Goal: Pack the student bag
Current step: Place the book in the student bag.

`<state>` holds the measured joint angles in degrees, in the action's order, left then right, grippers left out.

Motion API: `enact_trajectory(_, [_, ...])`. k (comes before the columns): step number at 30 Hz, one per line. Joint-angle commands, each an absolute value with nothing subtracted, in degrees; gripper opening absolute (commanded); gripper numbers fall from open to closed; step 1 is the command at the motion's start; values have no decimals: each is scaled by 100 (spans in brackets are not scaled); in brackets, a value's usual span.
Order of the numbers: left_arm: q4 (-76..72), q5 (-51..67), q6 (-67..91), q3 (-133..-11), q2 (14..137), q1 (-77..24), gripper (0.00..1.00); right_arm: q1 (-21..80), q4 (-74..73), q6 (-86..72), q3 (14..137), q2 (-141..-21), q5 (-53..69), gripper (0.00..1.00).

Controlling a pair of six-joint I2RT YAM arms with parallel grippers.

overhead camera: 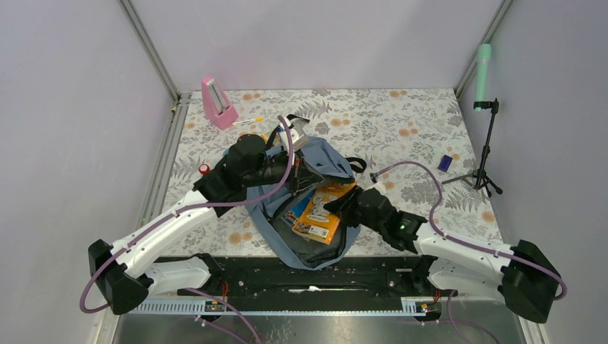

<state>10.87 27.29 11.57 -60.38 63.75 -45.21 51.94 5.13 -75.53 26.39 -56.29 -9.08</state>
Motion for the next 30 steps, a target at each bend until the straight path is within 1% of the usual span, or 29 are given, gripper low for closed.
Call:
enact_trajectory(1, [441, 3018, 1222, -6116, 6114, -4509, 0, 5613, 1650, -7518, 2826, -6062, -1923, 0])
enact_trajectory(5, [449, 3024, 1198, -6101, 6070, -4509, 0, 5705, 2318, -7679, 2597, -6714, -2605, 0])
enact_trajectory(9, [458, 3028, 1178, -6113, 6059, -4509, 0, 5894, 1656, -7120, 3231, -7226, -3044, 0])
enact_trajectory(15, [472, 3032, 1160, -6108, 6070, -4509, 0, 6004, 2077, -7270, 3480, -8335, -3037, 0])
enact_trajectory(19, [483, 3050, 1160, -6105, 6102, -4509, 0, 6175, 1869, -6990, 3674, -8595, -3282, 1])
enact_trajectory(20, [483, 3055, 1160, -6100, 6102, -4509, 0, 6228, 1774, -6890, 3701, -8566, -3377, 4])
enact_trajectory(23, [481, 3039, 1160, -6094, 6094, -4509, 0, 6282, 1465, -6680, 3669, -8407, -3597, 24])
enact_trajectory(25, [484, 3035, 1159, -6097, 6100, -4509, 0, 6300, 1435, -6420, 3603, -8243, -3646, 39])
enact_trajectory(27, [489, 3025, 1157, -6094, 6100, -4509, 0, 6337, 1483, -6076, 3576, -8100, -3658, 53])
enact_trajectory(28, [492, 3028, 1152, -6095, 6104, -4509, 0, 6378, 1485, -5908, 3576, -8038, -3691, 58])
enact_trajectory(30, [487, 3031, 1153, -6094, 6108, -4509, 0, 6421, 1505, -5619, 3571, -7926, -3747, 63])
